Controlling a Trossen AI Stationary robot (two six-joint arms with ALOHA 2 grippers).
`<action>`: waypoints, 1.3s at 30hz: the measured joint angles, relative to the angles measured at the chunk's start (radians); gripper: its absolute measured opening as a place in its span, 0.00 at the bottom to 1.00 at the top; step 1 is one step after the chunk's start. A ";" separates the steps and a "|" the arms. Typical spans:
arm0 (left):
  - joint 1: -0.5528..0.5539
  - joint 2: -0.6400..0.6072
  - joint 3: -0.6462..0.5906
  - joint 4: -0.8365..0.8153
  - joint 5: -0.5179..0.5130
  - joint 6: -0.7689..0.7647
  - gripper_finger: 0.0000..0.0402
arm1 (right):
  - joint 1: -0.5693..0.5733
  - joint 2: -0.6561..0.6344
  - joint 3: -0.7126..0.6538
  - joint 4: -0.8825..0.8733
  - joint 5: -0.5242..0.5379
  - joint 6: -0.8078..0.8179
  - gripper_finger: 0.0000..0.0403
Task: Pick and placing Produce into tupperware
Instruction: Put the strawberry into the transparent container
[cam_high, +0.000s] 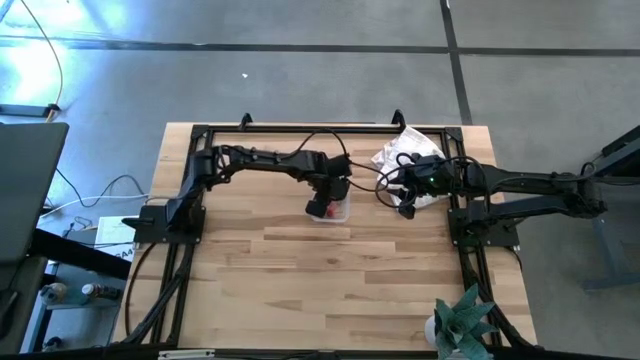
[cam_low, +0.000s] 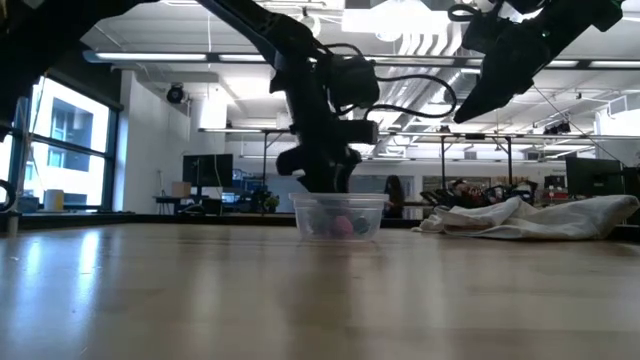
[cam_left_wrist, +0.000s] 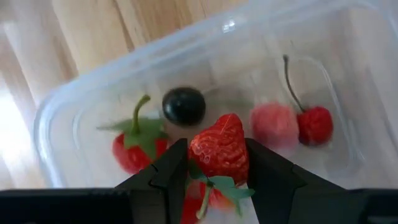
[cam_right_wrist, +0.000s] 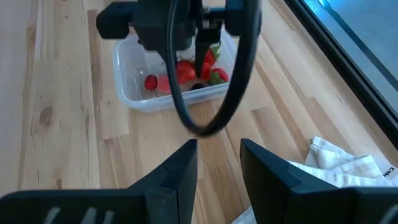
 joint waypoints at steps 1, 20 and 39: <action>0.000 0.005 0.000 0.007 0.000 -0.001 0.33 | 0.000 0.000 0.000 0.000 0.000 0.000 0.28; -0.007 0.022 -0.002 0.000 0.000 -0.008 0.33 | 0.000 0.000 0.000 0.000 0.000 0.000 0.28; -0.008 0.021 -0.002 0.001 0.003 -0.026 0.50 | 0.000 0.000 0.000 0.000 0.000 0.000 0.28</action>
